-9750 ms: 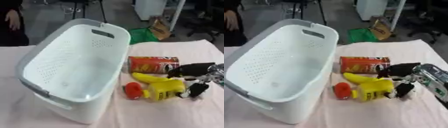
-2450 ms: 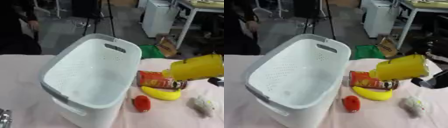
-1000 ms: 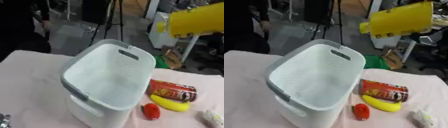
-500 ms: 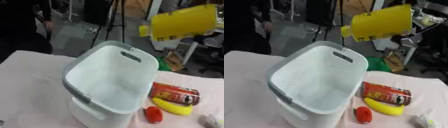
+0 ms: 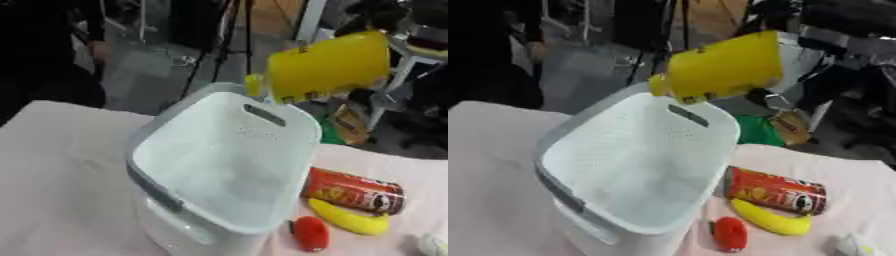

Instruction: Pick up objects on the table and place them in the box.

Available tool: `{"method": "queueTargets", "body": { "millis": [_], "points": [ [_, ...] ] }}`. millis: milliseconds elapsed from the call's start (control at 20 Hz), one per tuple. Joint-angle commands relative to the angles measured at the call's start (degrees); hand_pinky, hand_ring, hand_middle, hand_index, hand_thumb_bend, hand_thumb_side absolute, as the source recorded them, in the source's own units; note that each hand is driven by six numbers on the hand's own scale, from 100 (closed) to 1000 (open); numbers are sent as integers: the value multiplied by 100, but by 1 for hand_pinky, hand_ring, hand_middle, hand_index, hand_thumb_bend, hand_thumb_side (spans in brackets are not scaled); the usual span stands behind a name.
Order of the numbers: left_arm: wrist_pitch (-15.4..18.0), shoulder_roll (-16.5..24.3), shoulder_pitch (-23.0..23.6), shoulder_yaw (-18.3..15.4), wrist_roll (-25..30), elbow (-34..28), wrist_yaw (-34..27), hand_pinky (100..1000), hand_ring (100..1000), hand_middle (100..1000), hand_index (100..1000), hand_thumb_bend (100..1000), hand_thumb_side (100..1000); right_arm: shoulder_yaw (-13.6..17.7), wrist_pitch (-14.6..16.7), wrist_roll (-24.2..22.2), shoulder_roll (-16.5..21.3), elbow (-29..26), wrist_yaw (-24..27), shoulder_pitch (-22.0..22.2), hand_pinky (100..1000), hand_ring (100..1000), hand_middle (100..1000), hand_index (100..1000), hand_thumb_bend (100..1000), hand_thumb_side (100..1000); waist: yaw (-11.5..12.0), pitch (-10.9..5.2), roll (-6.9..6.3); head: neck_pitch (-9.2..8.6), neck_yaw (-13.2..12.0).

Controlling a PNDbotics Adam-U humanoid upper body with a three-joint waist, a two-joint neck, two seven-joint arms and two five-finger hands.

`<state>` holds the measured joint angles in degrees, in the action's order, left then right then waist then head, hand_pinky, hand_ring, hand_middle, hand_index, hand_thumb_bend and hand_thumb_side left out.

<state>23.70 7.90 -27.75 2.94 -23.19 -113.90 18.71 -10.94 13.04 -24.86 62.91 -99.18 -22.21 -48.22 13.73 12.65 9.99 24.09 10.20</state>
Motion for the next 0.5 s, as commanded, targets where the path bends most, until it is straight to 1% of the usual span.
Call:
{"method": "queueTargets", "body": {
  "millis": [50, 150, 250, 450, 500],
  "points": [
    [33, -30, -106, 18, 7, -69, -11, 903, 944, 1000, 1000, 247, 1000, -35, 54, -92, 11, 77, -90, -154, 1000, 997, 737, 389, 100, 514, 9, -72, -30, -50, 62],
    [53, -46, -126, 31, 2, -69, -17, 903, 944, 1000, 1000, 246, 1000, -182, 103, -203, -161, 141, -175, -244, 1000, 997, 737, 398, 100, 515, 67, -51, 0, -68, 126],
    [63, -49, -139, 36, 1, -69, -21, 903, 944, 1000, 1000, 246, 1000, -286, 156, -276, -265, 217, -274, -280, 1000, 998, 739, 426, 100, 523, 118, -31, 22, -77, 175],
    [70, -48, -148, 36, 0, -69, -26, 903, 944, 1000, 1000, 246, 1000, -344, 224, -271, -313, 290, -382, -279, 1000, 998, 739, 426, 100, 523, 151, -19, 36, -82, 207],
    [74, -47, -156, 37, -3, -69, -28, 903, 943, 1000, 1000, 247, 1000, -354, 242, -260, -346, 296, -376, -287, 1000, 1000, 756, 629, 100, 617, 181, 4, 57, -95, 231]
  ]
}}
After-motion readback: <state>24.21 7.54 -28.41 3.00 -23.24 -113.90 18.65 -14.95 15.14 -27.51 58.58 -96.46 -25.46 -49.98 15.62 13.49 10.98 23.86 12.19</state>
